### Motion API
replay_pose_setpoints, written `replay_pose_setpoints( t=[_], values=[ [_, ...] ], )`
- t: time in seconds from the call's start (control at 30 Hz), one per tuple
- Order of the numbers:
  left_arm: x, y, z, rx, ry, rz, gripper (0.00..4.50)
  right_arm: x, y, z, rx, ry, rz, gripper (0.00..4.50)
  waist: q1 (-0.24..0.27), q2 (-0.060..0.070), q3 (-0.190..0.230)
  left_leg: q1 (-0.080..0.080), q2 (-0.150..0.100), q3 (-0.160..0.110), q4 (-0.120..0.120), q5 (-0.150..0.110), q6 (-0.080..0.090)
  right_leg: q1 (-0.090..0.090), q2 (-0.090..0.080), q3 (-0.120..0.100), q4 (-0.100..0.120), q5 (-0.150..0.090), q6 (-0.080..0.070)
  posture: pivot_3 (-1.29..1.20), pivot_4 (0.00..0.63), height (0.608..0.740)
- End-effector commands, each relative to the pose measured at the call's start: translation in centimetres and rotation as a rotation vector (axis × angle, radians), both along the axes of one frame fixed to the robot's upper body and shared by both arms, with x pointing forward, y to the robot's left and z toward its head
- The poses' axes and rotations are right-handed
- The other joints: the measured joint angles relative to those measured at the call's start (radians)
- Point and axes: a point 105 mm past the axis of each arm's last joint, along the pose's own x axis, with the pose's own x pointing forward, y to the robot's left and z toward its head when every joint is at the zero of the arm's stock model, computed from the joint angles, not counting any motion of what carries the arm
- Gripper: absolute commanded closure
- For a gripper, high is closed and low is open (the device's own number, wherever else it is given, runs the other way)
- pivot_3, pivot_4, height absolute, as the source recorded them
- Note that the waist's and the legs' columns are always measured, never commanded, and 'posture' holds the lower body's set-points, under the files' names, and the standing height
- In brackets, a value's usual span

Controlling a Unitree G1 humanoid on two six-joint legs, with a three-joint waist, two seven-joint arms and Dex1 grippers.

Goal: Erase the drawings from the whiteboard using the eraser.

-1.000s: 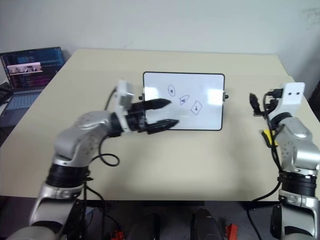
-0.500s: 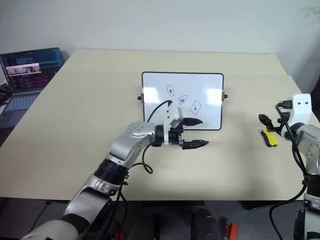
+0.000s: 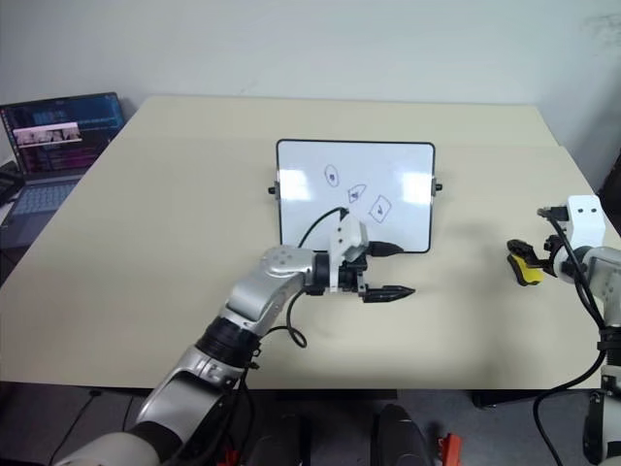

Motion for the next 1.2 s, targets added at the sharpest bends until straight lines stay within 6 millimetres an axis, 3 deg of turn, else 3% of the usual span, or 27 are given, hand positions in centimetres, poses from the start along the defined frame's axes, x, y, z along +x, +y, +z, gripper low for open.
replay_pose_setpoints(
  t=[0.03, 0.7, 0.87, 1.0, 1.2],
  values=[
    [-0.5, -0.2, 0.9, -0.014, -0.041, -0.017, 0.00, -0.5, -0.7, 0.5, -0.011, 0.019, 0.006, 0.04, 0.000, 0.000, 0.000, 0.000, 0.000, 0.000, 0.000, 0.000, 0.000, 0.000, 0.000, 0.000, 0.000, 0.000, 0.000, 0.00, 0.150, 0.740],
    [-0.4, 1.1, 0.4, 0.013, -0.040, 0.025, 0.00, -1.2, -0.5, -2.5, 0.025, 0.102, 0.019, 0.04, 0.000, 0.000, 0.000, 0.000, 0.000, 0.000, 0.000, 0.000, 0.000, 0.000, 0.000, 0.000, 0.001, 0.000, 0.000, 0.00, 0.150, 0.740],
    [-0.4, 1.2, 0.5, 0.012, -0.041, 0.029, 0.00, -1.4, -0.5, -2.9, 0.024, 0.115, 0.019, 1.53, 0.000, 0.000, 0.000, 0.000, 0.000, 0.000, 0.001, 0.000, 0.000, 0.000, 0.000, 0.000, 0.001, 0.000, 0.000, 0.00, 0.150, 0.740],
    [-0.3, 1.4, 0.4, 0.014, -0.041, 0.039, 0.00, -1.5, -0.5, -3.3, 0.025, 0.122, 0.016, 3.03, -0.001, 0.000, 0.000, 0.000, 0.000, 0.000, 0.001, 0.000, 0.000, 0.000, 0.000, 0.000, 0.001, 0.000, 0.000, 0.00, 0.150, 0.740],
    [-0.1, 1.5, 0.5, 0.017, -0.044, 0.046, 0.00, -1.4, -0.5, -3.1, 0.027, 0.117, 0.018, 3.22, -0.001, 0.000, 0.000, 0.001, 0.000, 0.000, 0.002, 0.000, 0.000, 0.000, 0.000, 0.000, 0.002, 0.000, 0.000, 0.00, 0.150, 0.740]
  ],
)
